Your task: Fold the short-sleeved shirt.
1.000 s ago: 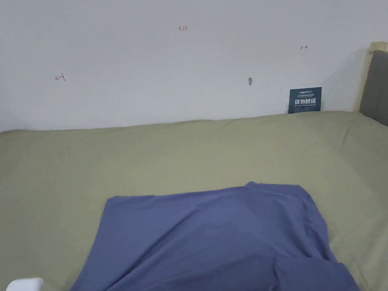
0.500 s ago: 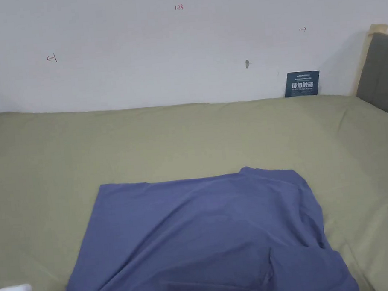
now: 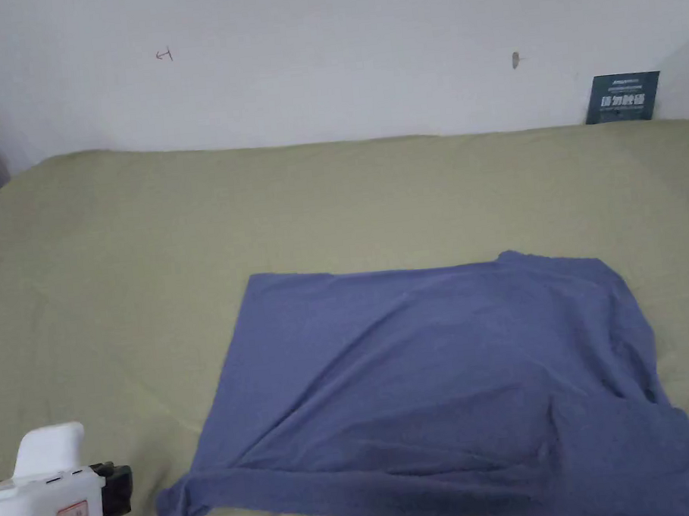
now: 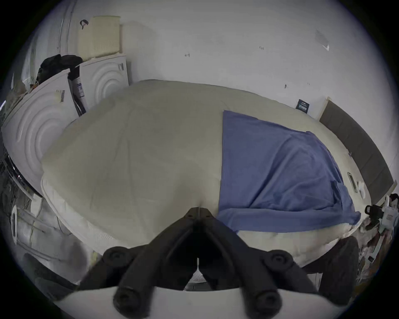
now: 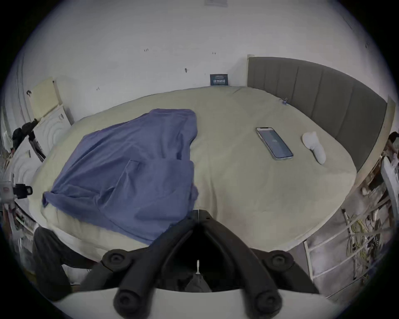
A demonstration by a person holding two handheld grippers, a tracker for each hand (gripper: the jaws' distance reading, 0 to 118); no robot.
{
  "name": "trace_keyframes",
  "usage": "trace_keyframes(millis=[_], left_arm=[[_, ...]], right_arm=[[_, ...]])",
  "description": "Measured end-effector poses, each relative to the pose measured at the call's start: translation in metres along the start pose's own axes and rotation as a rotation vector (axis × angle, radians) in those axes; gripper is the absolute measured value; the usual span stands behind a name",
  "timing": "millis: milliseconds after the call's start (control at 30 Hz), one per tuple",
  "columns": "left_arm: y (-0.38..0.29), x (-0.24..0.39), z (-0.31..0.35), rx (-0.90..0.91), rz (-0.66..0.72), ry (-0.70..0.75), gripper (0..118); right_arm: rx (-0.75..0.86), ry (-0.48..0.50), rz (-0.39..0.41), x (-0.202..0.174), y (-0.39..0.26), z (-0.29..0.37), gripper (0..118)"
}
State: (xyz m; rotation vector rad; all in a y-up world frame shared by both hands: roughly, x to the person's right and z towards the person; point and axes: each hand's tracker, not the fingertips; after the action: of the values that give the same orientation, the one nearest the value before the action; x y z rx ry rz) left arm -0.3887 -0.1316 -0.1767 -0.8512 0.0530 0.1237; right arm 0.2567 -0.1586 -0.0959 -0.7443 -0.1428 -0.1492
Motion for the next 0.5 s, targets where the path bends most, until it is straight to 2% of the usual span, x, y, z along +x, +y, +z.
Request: trace_keyframes(millis=[33, 67, 100, 133, 167, 300, 433, 467, 500], left_arm=[[0.002, 0.003, 0.000, -0.006, -0.007, -0.005, 0], [0.005, 0.005, -0.001, -0.021, -0.016, -0.021, 10], [0.007, 0.007, -0.002, -0.030, -0.015, -0.054, 37], [0.002, 0.007, -0.010, -0.047, -0.009, -0.102, 78], [0.003, 0.008, -0.015, -0.081, -0.002, -0.117, 112], [0.000, 0.020, -0.049, -0.159, -0.063, -0.042, 112], [-0.002, 0.025, -0.069, -0.192, -0.058, -0.022, 108], [-0.002, 0.028, -0.068, -0.188, -0.056, -0.022, 91], [-0.001, 0.030, -0.066, -0.186, -0.053, -0.027, 54]], right_arm=[[0.001, -0.002, 0.005, -0.002, -0.001, 0.001, 0], [0.001, 0.000, 0.015, -0.006, 0.007, 0.007, 0], [0.000, 0.004, 0.017, -0.009, 0.007, 0.008, 0], [-0.002, 0.006, 0.020, -0.012, 0.007, 0.009, 0], [-0.007, 0.007, 0.026, -0.015, 0.007, 0.009, 0], [-0.038, 0.037, 0.022, -0.008, 0.006, -0.003, 0], [-0.058, 0.044, 0.034, 0.001, 0.004, -0.016, 0], [-0.061, 0.045, 0.037, -0.002, 0.001, -0.016, 0], [-0.064, 0.049, 0.040, -0.001, 0.001, -0.017, 0]])
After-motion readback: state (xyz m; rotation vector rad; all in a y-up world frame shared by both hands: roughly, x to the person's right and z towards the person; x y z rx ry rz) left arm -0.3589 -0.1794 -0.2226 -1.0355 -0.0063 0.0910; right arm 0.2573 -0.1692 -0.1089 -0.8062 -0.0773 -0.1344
